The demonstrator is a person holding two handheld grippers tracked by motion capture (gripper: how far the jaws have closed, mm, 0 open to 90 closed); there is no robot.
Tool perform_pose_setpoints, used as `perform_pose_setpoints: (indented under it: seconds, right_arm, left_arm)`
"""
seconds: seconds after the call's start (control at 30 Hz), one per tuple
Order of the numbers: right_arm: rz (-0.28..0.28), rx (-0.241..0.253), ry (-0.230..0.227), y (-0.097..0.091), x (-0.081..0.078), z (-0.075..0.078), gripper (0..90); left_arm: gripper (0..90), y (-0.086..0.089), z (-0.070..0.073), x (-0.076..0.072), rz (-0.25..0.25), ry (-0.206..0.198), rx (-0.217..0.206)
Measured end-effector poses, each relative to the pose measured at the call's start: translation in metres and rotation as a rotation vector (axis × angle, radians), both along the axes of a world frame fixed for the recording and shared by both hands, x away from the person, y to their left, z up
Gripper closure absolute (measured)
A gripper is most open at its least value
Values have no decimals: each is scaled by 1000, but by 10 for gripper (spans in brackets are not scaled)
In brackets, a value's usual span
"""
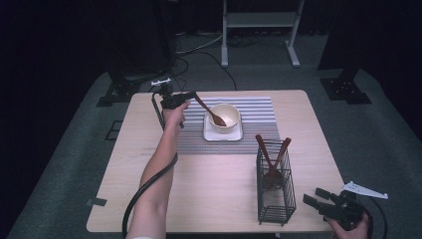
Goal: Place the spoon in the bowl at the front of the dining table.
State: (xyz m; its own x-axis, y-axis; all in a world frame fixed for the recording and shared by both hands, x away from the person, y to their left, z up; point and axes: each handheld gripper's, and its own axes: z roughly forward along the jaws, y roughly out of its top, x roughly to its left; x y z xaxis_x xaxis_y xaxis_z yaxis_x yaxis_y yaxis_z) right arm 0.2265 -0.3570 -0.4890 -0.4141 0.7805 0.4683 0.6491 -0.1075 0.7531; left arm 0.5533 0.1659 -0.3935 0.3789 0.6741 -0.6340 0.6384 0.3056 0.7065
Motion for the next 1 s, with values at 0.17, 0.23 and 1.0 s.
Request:
perform_pose_setpoints:
  seconds: [0.17,0.23,1.0]
  right_arm:
    - [0,0,0,0,0,0,189]
    - [1,-1,0,0,0,0,189]
    - [5,-14,-1,4,3,1,189]
  left_arm:
    - [753,1,-4,0,-13,10,23]
    - [742,1,-5,0,-18,13,39]
    - [458,12,-4,-12,-51,7,113]
